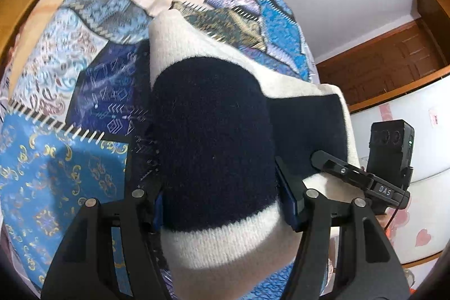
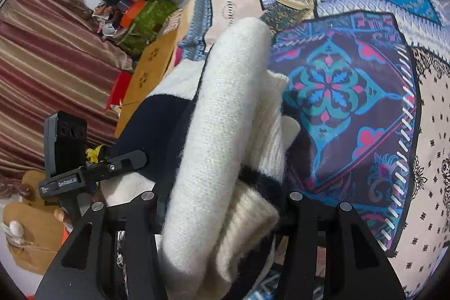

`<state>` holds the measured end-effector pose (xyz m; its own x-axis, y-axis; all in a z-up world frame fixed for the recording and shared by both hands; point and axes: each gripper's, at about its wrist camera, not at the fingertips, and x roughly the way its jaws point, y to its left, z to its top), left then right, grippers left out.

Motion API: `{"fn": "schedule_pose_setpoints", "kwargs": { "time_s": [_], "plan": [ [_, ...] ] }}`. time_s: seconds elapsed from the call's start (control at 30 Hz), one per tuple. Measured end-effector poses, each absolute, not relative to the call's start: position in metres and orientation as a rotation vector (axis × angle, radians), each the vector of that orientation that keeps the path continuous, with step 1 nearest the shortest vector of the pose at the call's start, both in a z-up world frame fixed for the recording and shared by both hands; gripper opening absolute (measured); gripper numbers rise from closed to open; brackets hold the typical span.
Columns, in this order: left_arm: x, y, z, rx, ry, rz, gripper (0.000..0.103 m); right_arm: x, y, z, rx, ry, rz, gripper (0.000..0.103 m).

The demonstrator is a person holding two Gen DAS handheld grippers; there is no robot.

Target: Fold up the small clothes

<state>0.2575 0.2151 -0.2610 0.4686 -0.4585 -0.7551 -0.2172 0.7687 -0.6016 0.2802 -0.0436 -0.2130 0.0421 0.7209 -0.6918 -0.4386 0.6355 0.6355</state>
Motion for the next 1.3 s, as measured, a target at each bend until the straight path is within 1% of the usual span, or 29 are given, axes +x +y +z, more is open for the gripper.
{"fn": "schedule_pose_setpoints", "kwargs": {
  "time_s": [0.1,0.37,0.67,0.77,0.9,1.03,1.2,1.3],
  "plan": [
    [0.257,0.221,-0.272,-0.749,1.102,-0.176,0.064,0.282,-0.047,-0.216,0.288,1.246,0.908,0.047],
    [0.247,0.221,-0.277,-0.753,1.111,-0.163,0.066,0.274,-0.05,-0.216,0.241,1.226,0.884,0.052],
    [0.228,0.21,-0.249,-0.579,1.101,-0.062,0.066,0.258,-0.067,-0.193,0.169,1.165,0.833,0.054],
    [0.218,0.203,-0.229,-0.47,1.061,-0.019,0.066,0.25,-0.075,-0.177,0.139,1.112,0.813,0.054],
    [0.197,0.188,-0.189,-0.305,0.959,0.016,0.066,0.24,-0.087,-0.149,0.193,1.036,0.801,0.054],
    [0.175,0.167,-0.14,-0.198,0.826,0.042,0.066,0.219,-0.092,-0.109,0.193,0.901,0.804,0.054],
    [0.142,0.145,-0.087,-0.138,0.656,0.072,0.066,0.172,-0.098,-0.054,0.147,0.675,0.813,0.054],
    [0.12,0.132,-0.058,-0.119,0.553,0.083,0.066,0.146,-0.1,-0.031,0.117,0.559,0.81,0.054]
  ]
}}
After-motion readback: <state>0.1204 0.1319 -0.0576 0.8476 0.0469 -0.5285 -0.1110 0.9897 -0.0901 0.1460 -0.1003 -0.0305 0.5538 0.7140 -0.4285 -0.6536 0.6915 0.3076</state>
